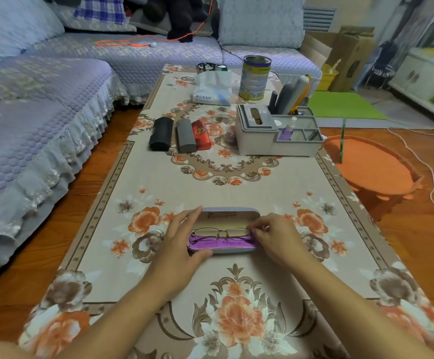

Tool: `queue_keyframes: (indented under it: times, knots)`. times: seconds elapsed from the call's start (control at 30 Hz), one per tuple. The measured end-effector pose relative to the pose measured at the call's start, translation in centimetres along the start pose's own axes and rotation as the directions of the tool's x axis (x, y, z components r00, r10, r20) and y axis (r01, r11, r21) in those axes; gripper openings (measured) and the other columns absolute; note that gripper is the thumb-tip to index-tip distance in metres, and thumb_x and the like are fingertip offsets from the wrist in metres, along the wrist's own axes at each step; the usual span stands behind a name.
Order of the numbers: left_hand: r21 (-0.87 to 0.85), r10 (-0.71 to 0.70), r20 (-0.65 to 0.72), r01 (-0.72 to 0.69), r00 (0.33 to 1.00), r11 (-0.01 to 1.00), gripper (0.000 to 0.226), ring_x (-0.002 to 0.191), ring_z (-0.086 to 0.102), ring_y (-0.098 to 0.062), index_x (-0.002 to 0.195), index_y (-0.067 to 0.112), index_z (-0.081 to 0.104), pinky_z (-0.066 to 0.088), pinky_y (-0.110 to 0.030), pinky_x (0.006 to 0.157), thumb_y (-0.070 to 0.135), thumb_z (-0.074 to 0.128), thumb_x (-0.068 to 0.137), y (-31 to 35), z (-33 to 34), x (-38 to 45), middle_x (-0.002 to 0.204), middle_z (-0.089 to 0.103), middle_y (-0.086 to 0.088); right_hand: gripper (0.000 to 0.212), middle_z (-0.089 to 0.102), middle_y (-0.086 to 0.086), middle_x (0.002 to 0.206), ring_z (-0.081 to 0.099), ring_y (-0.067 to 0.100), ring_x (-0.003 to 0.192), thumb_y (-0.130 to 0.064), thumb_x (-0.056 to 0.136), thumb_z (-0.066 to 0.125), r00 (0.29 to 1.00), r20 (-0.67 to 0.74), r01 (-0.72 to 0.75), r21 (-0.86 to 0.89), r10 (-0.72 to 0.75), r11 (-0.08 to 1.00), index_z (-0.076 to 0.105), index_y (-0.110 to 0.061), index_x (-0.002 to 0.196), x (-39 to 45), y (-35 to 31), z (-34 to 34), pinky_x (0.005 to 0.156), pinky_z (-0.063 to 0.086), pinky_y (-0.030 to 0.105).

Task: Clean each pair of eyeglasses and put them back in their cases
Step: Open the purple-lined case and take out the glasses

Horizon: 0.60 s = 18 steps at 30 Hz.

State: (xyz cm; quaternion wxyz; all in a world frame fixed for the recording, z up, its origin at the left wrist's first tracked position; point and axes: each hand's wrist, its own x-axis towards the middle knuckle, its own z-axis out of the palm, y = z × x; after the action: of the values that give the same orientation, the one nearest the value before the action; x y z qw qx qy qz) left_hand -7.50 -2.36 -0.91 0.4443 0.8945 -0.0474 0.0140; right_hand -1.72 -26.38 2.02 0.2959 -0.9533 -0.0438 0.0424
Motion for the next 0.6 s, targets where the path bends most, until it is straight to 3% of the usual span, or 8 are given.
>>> queue_keyframes:
  times: [0.07,0.17,0.3,0.43,0.5,0.6]
  knots:
    - [0.024,-0.003,-0.010,0.003,1.000,1.000,0.089,0.120,0.036,0.018,0.156,0.054,0.016,0.030,0.003,0.086,0.033,0.074,0.092,0.2,0.0,-0.2,0.152,0.020,0.029,0.020,0.061,-0.012,0.087,0.056,0.008,0.081,-0.014,0.092,0.064,1.000,-0.005,-0.012,-0.042,0.011,0.999,0.080,-0.024,0.099,-0.3,-0.5,0.2,0.075,0.048,0.028]
    - [0.067,0.022,-0.033,-0.019,0.999,0.998,0.088,0.130,0.034,0.005,0.156,0.053,0.015,0.035,-0.013,0.096,0.033,0.073,0.093,0.6,0.3,-0.3,0.154,0.019,0.025,0.020,0.062,-0.008,0.093,0.060,0.014,0.086,-0.013,0.091,0.066,0.999,-0.026,-0.040,-0.099,0.037,0.994,0.079,-0.028,0.093,-0.4,-0.6,0.6,0.072,0.050,0.030]
    - [0.068,0.033,-0.033,-0.031,0.999,0.997,0.088,0.129,0.033,0.004,0.154,0.054,0.015,0.039,-0.017,0.096,0.032,0.073,0.093,0.9,0.6,-0.1,0.154,0.018,0.024,0.021,0.070,-0.004,0.086,0.061,0.009,0.076,-0.007,0.091,0.066,0.995,-0.035,-0.095,0.003,0.095,0.995,0.076,-0.023,0.082,0.0,-0.2,1.1,0.070,0.054,0.032]
    - [0.022,0.011,-0.046,-0.010,0.999,1.000,0.087,0.132,0.039,-0.001,0.154,0.052,0.020,0.038,-0.020,0.102,0.031,0.075,0.091,0.6,0.7,0.1,0.150,0.023,0.024,0.020,0.054,-0.007,0.094,0.052,0.009,0.083,-0.011,0.096,0.062,0.968,-0.252,0.012,0.083,0.009,0.997,0.062,-0.028,0.087,-1.0,-0.1,-0.3,0.067,0.035,0.012]
    - [0.038,-0.012,-0.077,0.015,0.997,0.999,0.085,0.135,0.038,-0.003,0.155,0.049,0.022,0.035,-0.021,0.105,0.029,0.075,0.092,0.4,0.5,0.7,0.151,0.023,0.022,0.017,0.061,-0.008,0.091,0.058,0.011,0.081,-0.007,0.095,0.064,0.921,-0.386,0.113,0.124,-0.057,0.986,0.065,-0.024,0.091,-1.8,-0.1,-2.3,0.069,0.038,0.012]
    - [0.038,-0.080,-0.144,0.086,0.986,0.996,0.086,0.140,0.035,-0.009,0.157,0.042,0.023,0.032,-0.021,0.107,0.025,0.076,0.091,0.4,0.0,2.6,0.154,0.025,0.013,0.014,0.072,-0.011,0.089,0.066,0.006,0.080,-0.007,0.096,0.064,0.895,-0.446,0.145,0.330,0.019,0.933,0.068,-0.020,0.093,-2.7,0.6,-5.5,0.068,0.046,0.011]
